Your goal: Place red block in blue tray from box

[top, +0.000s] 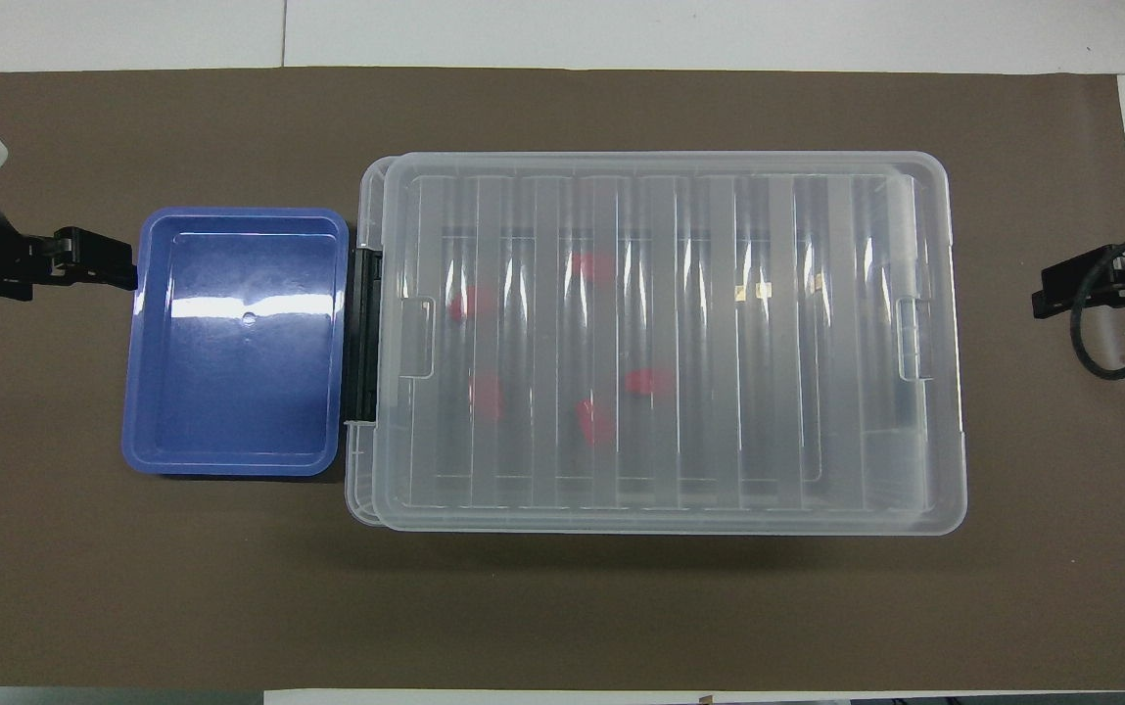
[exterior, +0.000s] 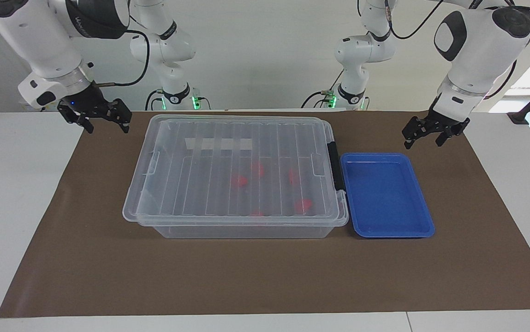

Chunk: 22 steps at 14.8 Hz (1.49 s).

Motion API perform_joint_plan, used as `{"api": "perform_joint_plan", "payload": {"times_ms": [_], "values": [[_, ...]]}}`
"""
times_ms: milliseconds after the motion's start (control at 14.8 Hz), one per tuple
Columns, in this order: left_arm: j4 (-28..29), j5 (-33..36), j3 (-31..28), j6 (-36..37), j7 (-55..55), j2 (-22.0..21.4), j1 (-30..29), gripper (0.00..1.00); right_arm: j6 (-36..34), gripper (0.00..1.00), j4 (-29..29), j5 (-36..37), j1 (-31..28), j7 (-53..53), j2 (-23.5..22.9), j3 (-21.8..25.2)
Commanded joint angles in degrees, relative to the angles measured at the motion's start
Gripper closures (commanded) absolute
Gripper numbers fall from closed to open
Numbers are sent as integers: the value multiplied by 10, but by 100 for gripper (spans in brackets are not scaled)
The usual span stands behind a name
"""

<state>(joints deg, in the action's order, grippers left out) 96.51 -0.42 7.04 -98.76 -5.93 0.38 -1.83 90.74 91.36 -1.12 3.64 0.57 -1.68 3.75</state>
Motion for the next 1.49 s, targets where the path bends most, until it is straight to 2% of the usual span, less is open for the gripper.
{"api": "perform_joint_plan", "payload": {"times_ms": [0,339,1016,1423], "values": [[7,-3,1,4,3,-7,-4,0,53,0,46,-9,-3,42,0,-29],[7,-3,1,3,3,-7,-4,0,116,0,130,-9,-7,58,-1,-39],[7,-3,1,3,3,-7,-4,0,158,0,215,-6,-18,12,27,-27],[7,-3,1,4,3,-7,-5,0,159,0,226,-6,-23,9,29,-21]]}}
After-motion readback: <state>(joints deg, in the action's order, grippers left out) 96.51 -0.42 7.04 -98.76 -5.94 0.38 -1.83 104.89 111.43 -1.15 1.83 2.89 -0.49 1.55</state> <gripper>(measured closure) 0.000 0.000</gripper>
